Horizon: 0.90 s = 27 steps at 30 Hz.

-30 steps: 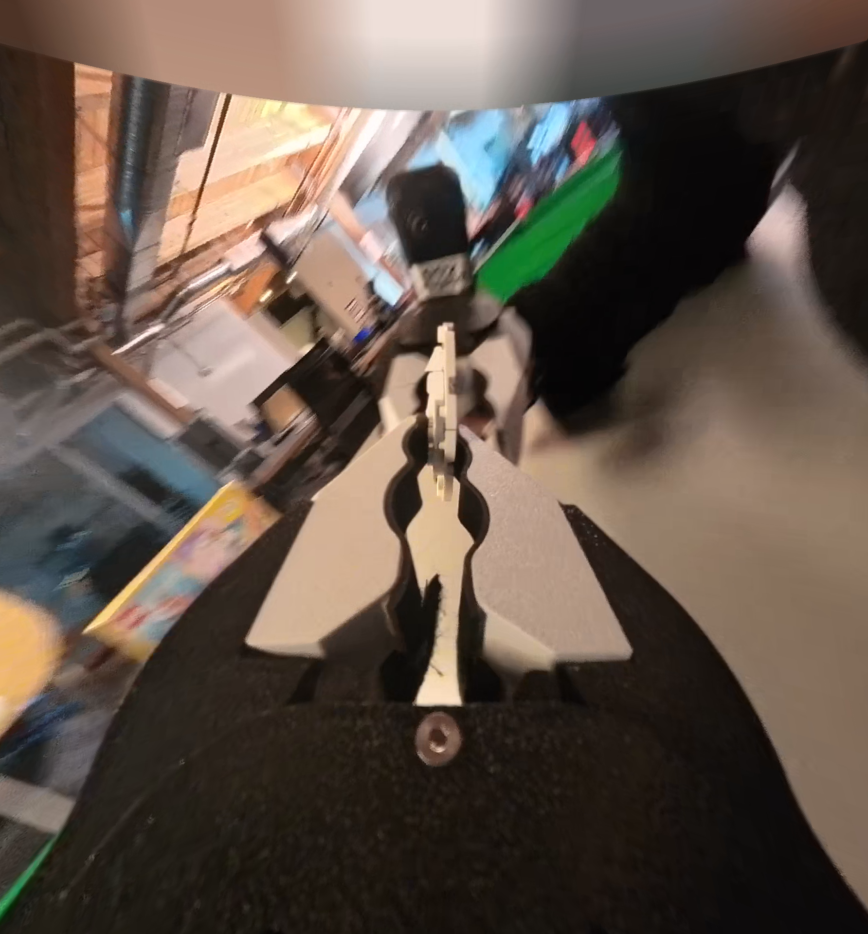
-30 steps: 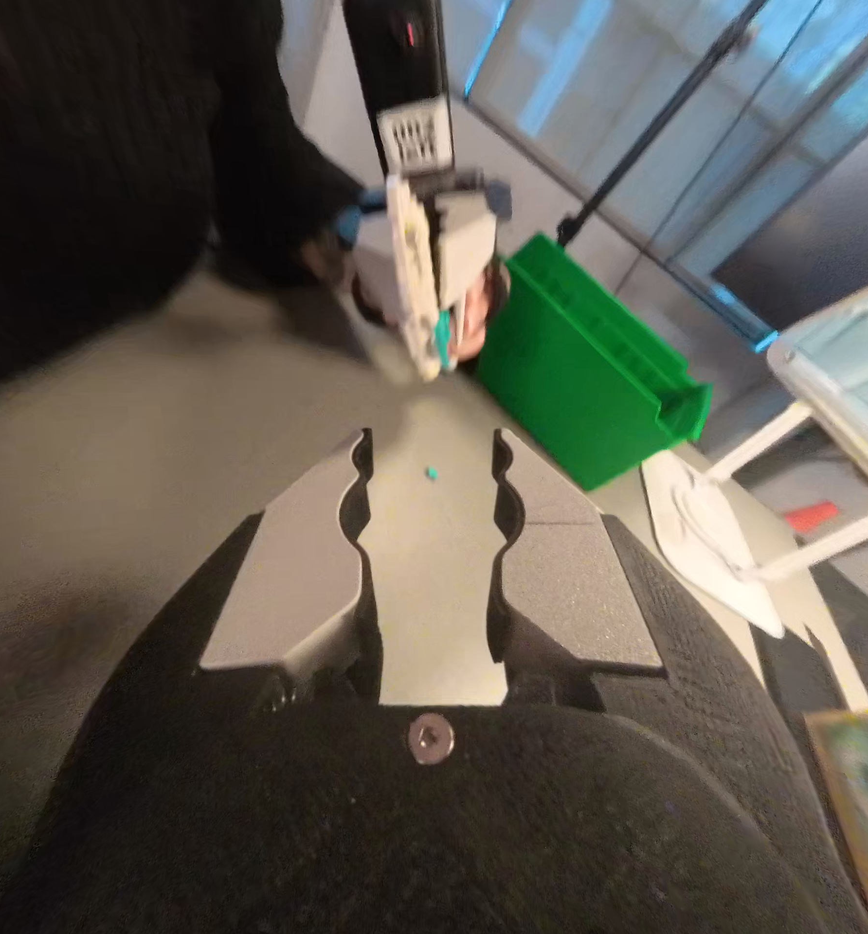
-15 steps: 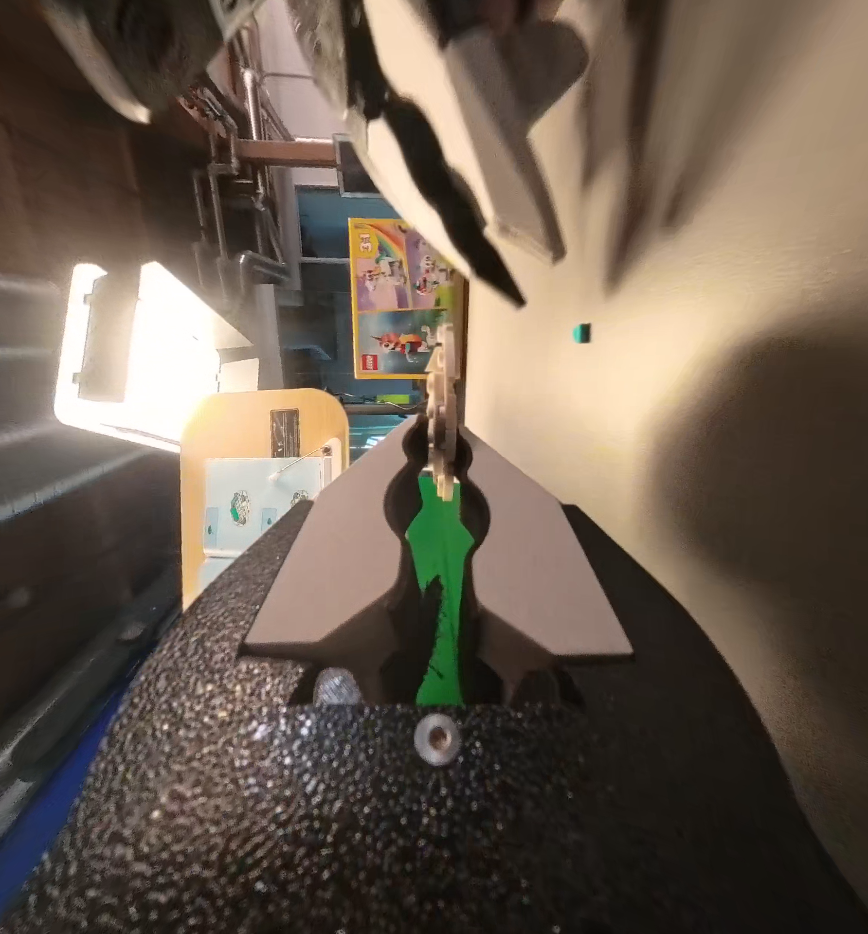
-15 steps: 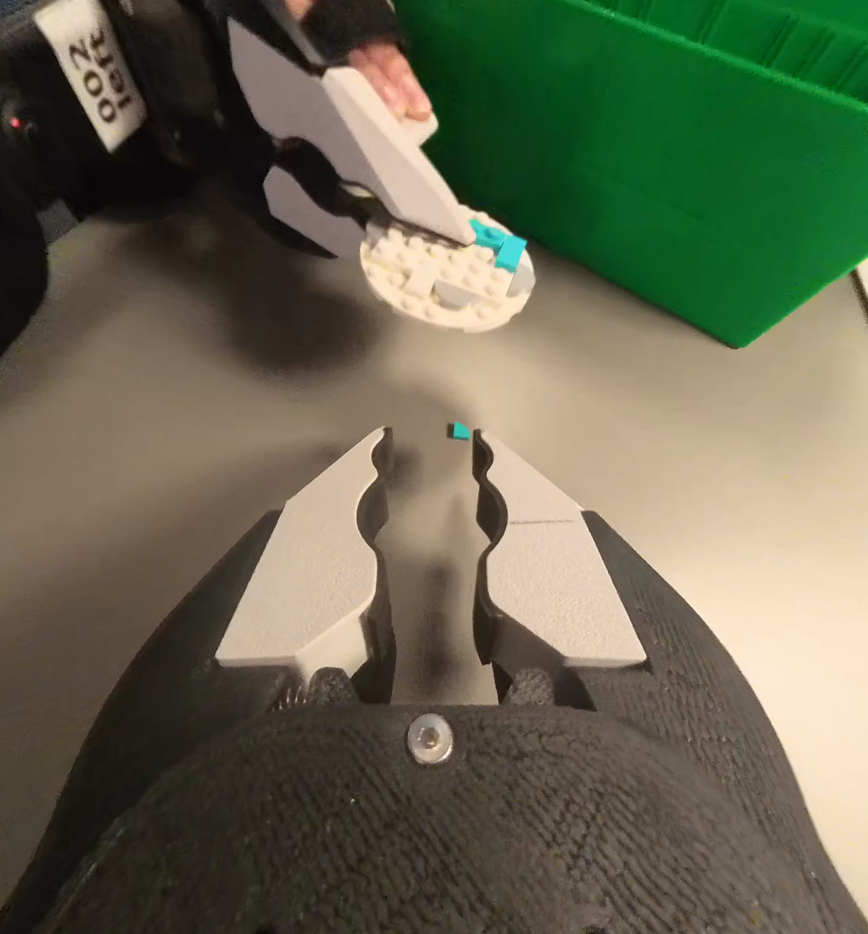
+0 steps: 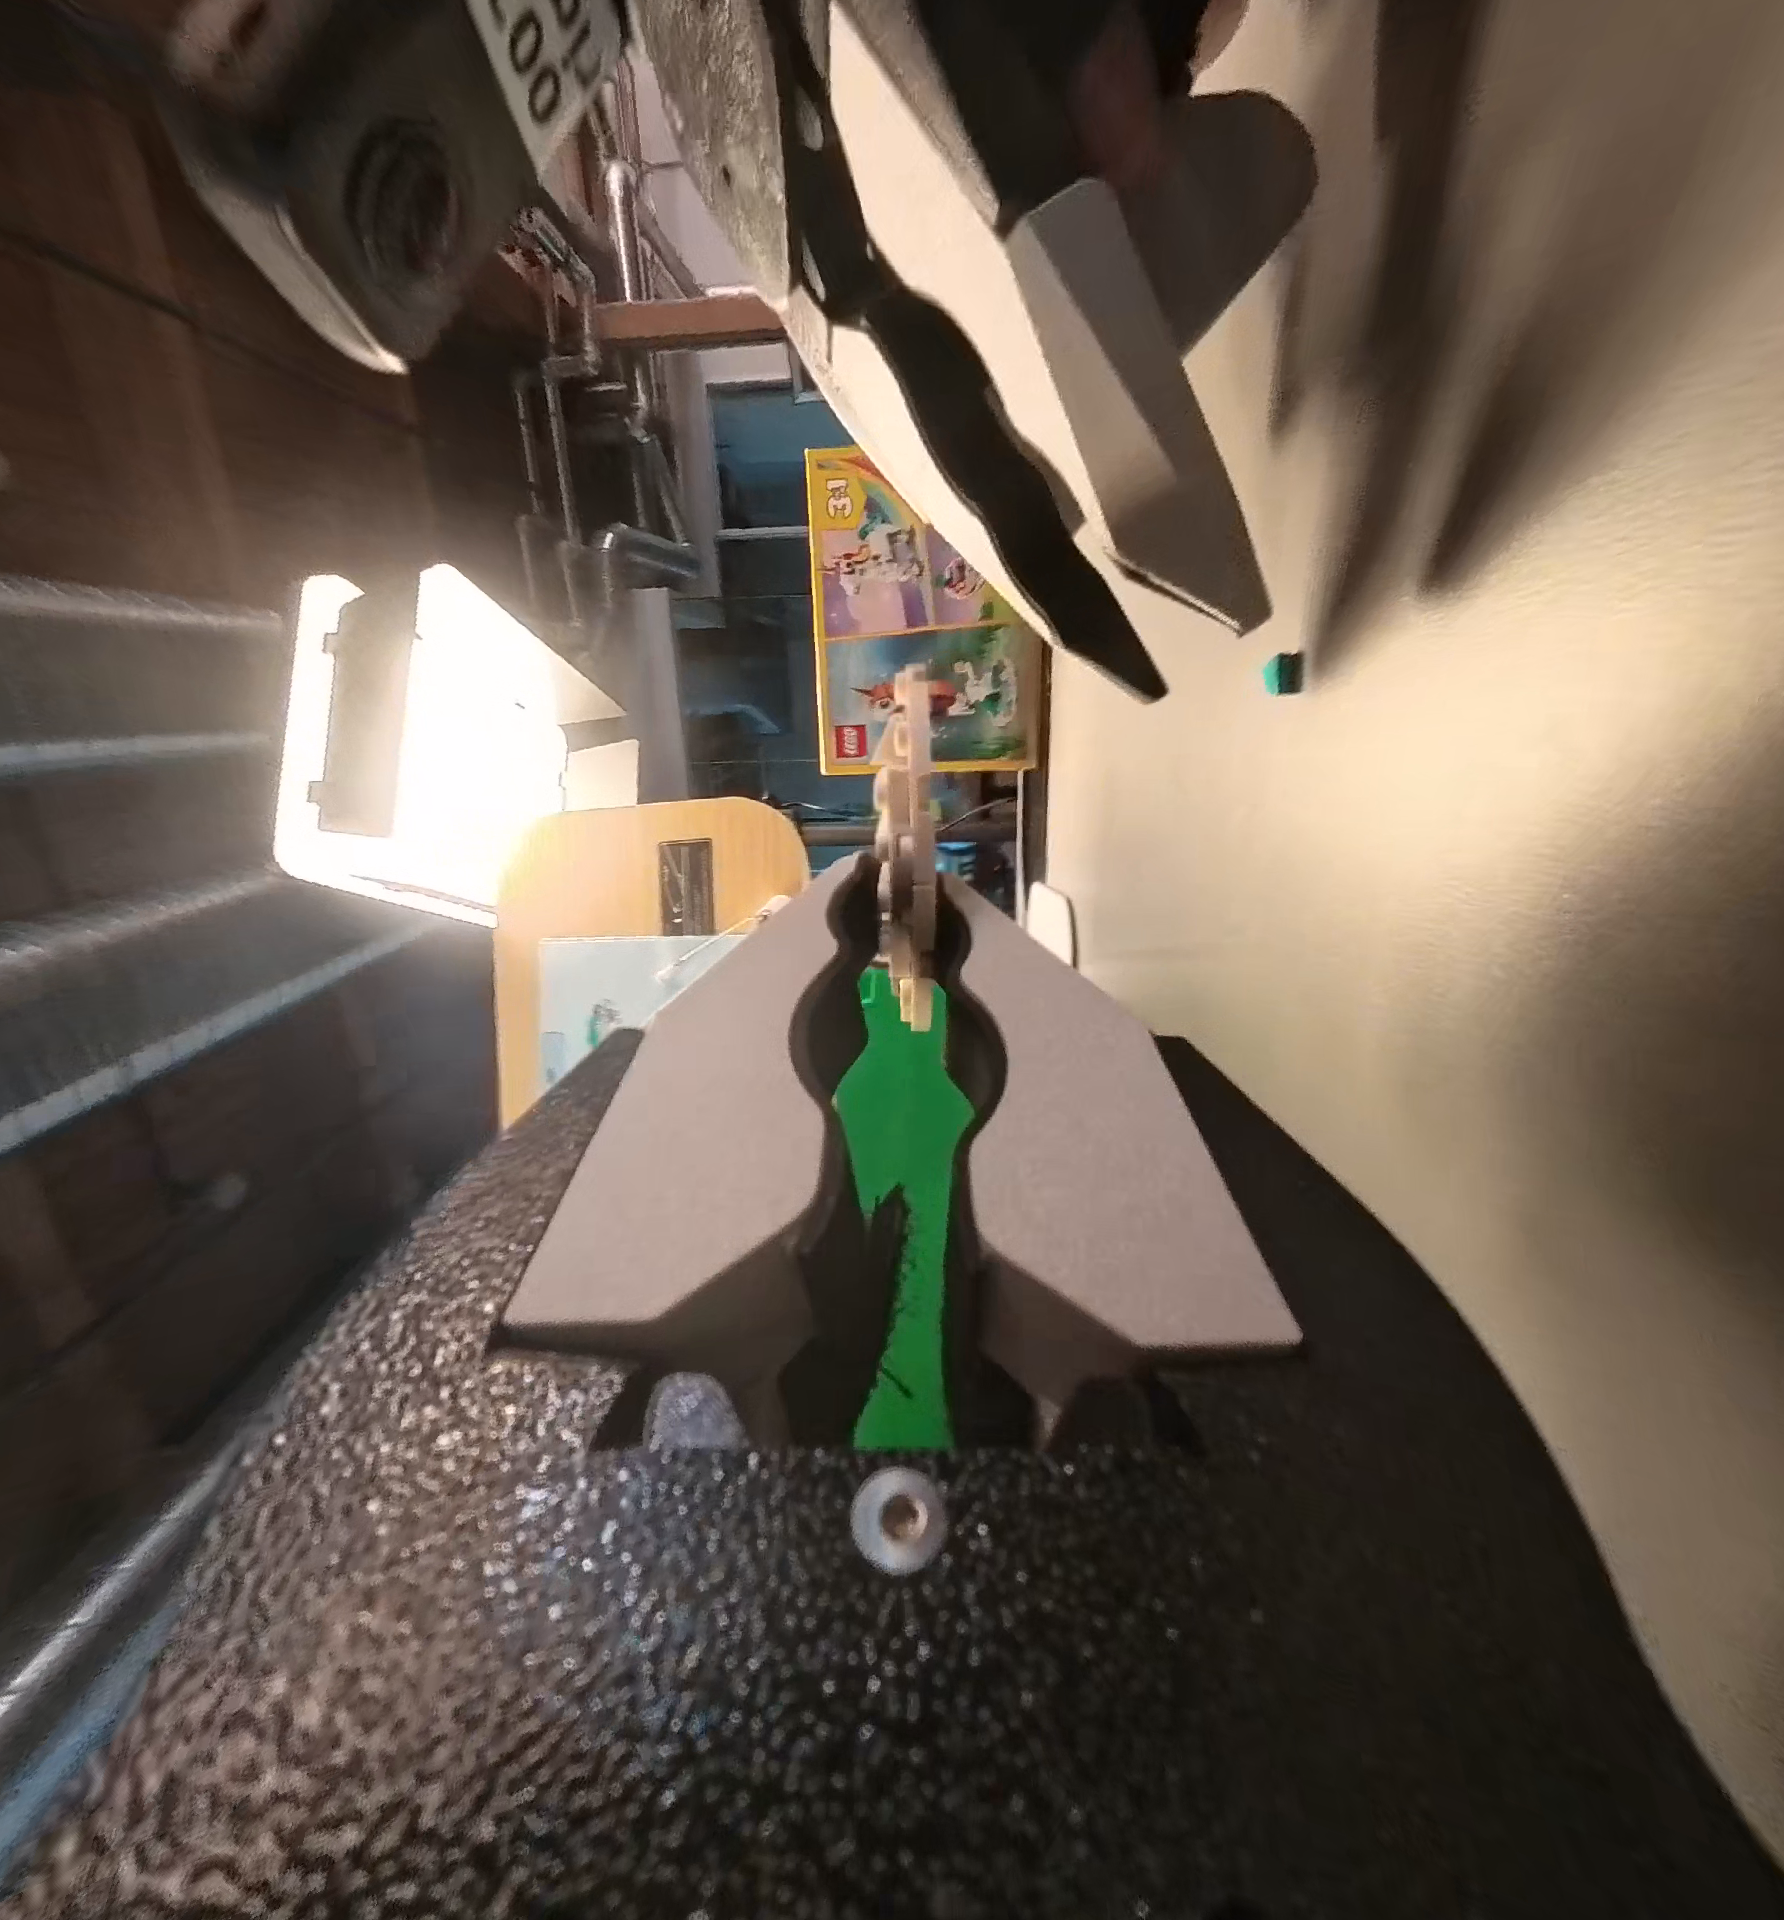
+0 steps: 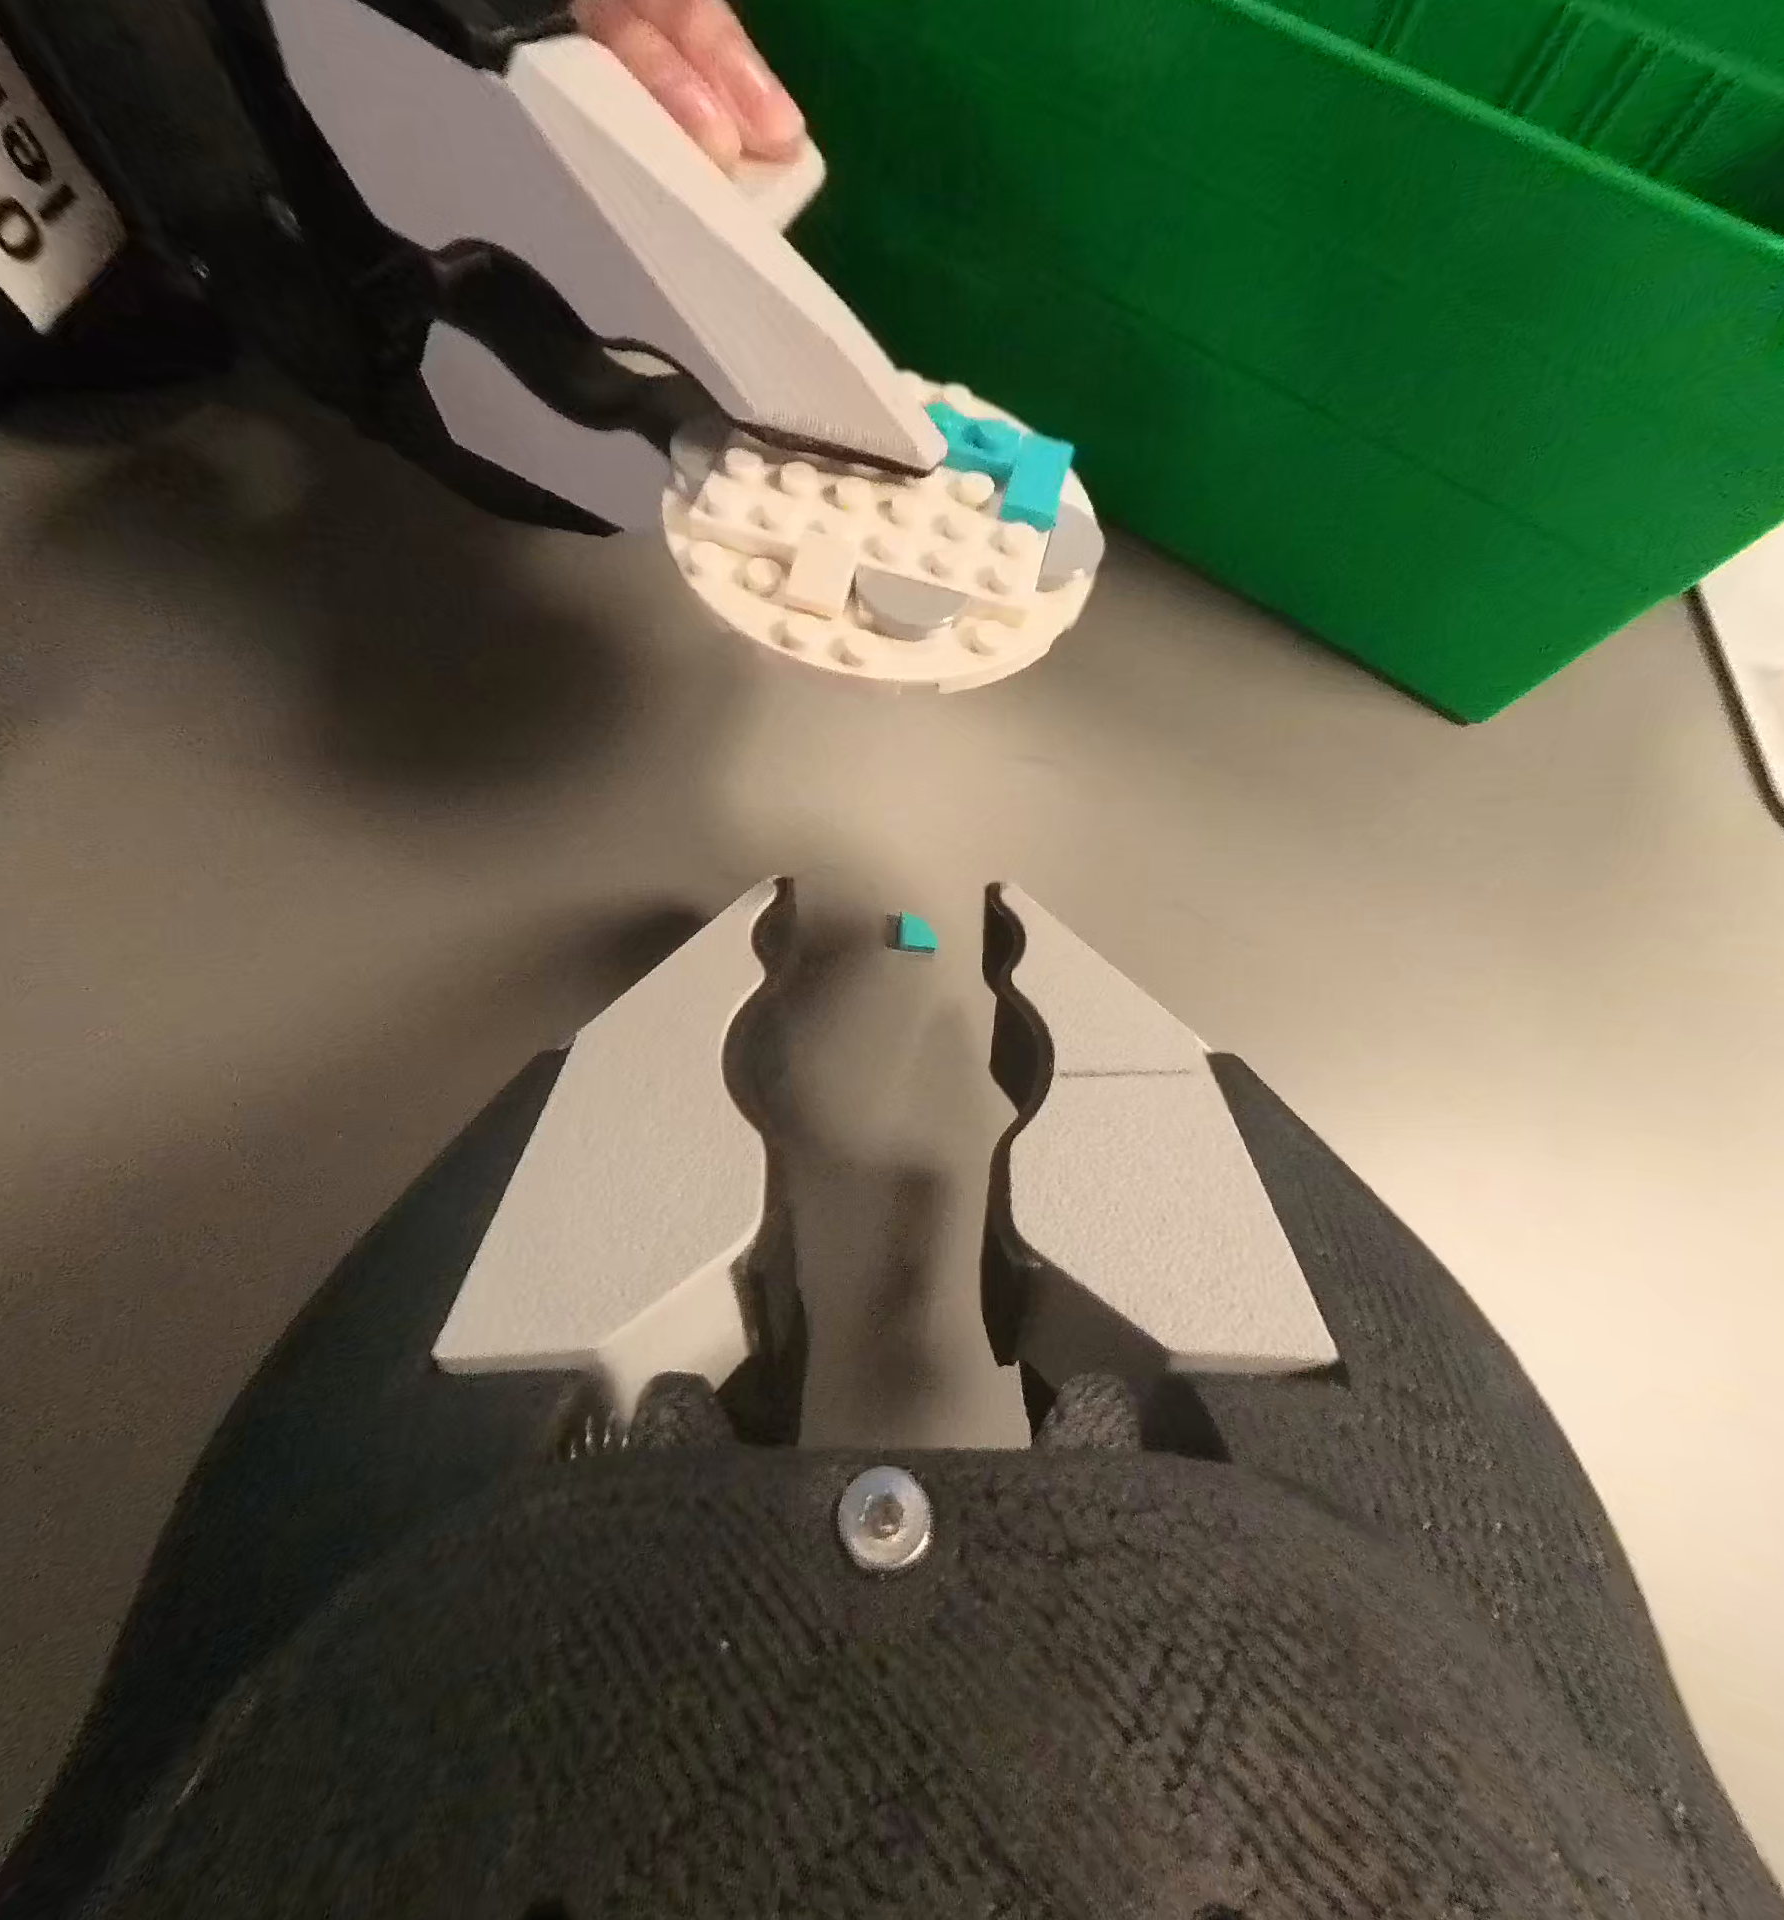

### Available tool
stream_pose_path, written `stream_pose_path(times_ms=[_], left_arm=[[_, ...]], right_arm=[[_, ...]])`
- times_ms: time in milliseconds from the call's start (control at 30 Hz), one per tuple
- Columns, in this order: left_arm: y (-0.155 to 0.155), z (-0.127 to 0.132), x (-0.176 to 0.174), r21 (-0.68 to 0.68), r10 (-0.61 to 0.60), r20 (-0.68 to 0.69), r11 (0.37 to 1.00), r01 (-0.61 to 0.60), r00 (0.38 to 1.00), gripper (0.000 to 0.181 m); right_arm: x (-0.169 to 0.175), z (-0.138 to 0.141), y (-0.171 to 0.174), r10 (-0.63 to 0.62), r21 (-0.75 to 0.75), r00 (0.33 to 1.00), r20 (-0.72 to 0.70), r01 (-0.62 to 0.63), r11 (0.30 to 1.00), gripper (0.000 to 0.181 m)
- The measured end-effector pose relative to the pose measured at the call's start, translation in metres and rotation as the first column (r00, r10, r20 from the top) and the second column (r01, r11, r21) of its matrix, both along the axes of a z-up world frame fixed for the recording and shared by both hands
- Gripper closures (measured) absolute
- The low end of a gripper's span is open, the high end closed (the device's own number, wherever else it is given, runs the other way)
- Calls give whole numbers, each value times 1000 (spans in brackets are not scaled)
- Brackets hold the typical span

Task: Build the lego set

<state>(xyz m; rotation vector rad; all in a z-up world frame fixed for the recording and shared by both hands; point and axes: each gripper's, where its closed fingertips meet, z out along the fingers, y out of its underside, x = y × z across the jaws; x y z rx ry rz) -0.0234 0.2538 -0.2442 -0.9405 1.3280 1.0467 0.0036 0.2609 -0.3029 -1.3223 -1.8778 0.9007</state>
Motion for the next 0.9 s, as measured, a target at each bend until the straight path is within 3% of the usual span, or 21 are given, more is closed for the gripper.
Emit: stream_pose_path(times_ms=[200, 567, 767, 900], left_arm=[[0, 4, -1, 49, 23, -45, 999, -20, 999, 175], [5, -2, -5, 23, 53, -32, 998, -52, 998, 175], [11, 0, -20, 6, 110, 9, 994, -110, 994, 175], [12, -3, -17, -5, 106, -2, 994, -106, 994, 175]], right_arm=[[-1, -11, 0, -1, -5, 997, 77, 1, 1000, 145], [1, -13, -5, 38, -39, 994, 98, -34, 999, 146], [5, -13, -9, 78, -169, 989, 128, -56, 984, 150], [3, -6, -2, 39, -227, 995, 94, -17, 974, 143]])
